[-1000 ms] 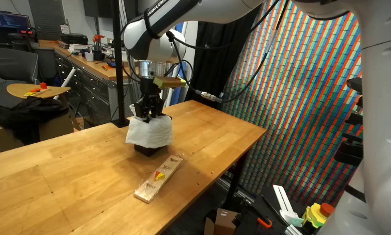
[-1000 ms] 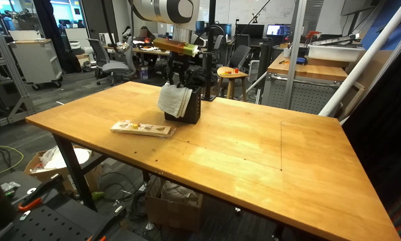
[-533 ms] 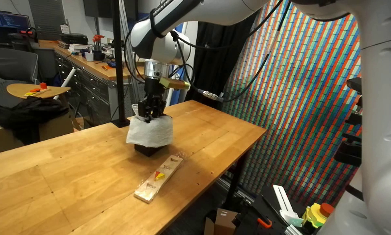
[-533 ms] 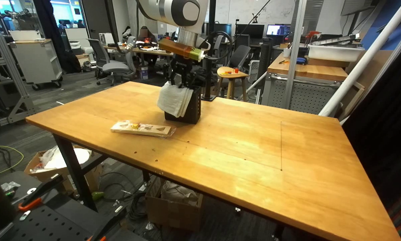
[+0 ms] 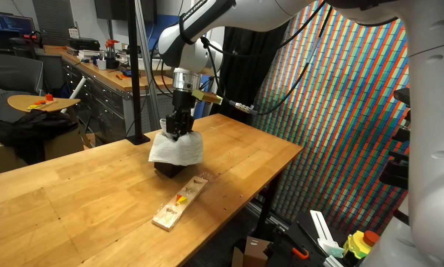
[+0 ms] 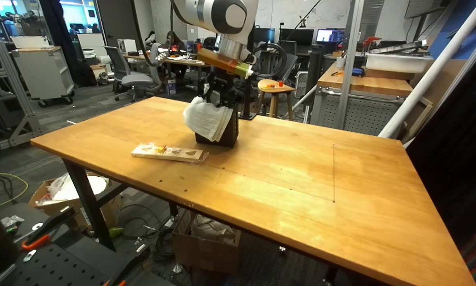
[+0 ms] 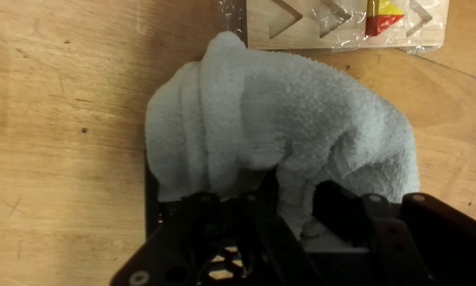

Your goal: Pick the cloth and shove it in the black box

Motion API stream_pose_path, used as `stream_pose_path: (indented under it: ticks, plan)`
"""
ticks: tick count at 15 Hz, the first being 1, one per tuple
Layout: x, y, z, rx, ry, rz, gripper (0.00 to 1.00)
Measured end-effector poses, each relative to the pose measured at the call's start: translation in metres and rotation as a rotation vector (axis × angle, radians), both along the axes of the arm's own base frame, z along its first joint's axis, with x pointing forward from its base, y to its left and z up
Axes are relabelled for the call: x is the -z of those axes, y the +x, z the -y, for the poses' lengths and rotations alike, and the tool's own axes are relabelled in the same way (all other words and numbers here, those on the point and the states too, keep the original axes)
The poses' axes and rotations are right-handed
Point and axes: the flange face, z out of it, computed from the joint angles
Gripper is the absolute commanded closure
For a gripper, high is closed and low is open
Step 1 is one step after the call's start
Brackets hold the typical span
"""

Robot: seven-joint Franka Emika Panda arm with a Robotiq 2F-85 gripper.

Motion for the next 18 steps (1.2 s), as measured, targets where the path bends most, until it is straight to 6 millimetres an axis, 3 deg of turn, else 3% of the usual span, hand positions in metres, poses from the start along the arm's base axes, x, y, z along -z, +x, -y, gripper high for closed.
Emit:
stream_pose_path:
  ticks: [13, 14, 18]
  plan:
    - [-0.007, -0.006, 0.007, -0.041, -0.031, -0.026, 0.86]
    - [-0.011, -0.006, 0.008, -0.045, -0.04, -0.023, 0.62]
    - [-0.023, -0.007, 0.009, -0.054, -0.069, -0.009, 0.31]
